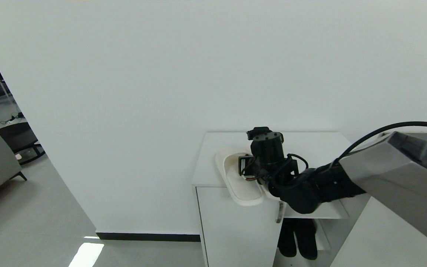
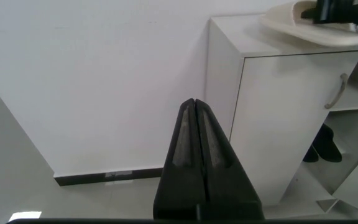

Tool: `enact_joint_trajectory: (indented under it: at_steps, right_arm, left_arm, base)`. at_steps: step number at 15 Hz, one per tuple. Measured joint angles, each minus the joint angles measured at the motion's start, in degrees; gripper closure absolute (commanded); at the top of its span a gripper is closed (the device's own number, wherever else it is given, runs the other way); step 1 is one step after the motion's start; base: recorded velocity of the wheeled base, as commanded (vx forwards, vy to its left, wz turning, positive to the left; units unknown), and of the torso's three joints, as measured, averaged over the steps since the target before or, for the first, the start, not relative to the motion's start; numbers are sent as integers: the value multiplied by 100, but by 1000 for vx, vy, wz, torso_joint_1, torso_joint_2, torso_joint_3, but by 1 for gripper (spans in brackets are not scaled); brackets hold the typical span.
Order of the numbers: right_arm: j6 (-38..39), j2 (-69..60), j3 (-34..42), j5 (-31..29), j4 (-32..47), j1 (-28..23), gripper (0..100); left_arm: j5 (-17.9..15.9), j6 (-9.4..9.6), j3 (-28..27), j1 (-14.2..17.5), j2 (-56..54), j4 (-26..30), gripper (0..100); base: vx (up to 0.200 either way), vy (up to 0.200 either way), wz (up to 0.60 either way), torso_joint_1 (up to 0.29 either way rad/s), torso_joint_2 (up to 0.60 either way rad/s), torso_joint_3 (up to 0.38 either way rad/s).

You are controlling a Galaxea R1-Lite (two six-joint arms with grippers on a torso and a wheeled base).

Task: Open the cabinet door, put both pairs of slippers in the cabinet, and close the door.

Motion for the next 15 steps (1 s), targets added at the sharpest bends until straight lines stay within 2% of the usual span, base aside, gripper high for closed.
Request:
enact_joint_trajectory:
  at_steps: [3,8,10,15]
  right_arm:
    - [49,-885,1191,545,-206,247,100]
    - [-127,-2222,3228,1339,-1221,645,100]
    - [-184,-2522,3547,1435,-1296,789,100]
    - [-187,-2729,3663,1525,-1309,863,100]
  left_arm:
    - [-2,1,0,2,0,0,100]
    - [-2,-7,0,0,0,0,100]
    - [-2,-5,0,-1,0,0,100]
    - [0,-132,0,-1,0,2,100]
  base:
    - [0,0,0,0,0,0]
    - [0,0,0,0,0,0]
    - [-200,0,0,2,5,7]
    - [-200,0,0,2,2,4]
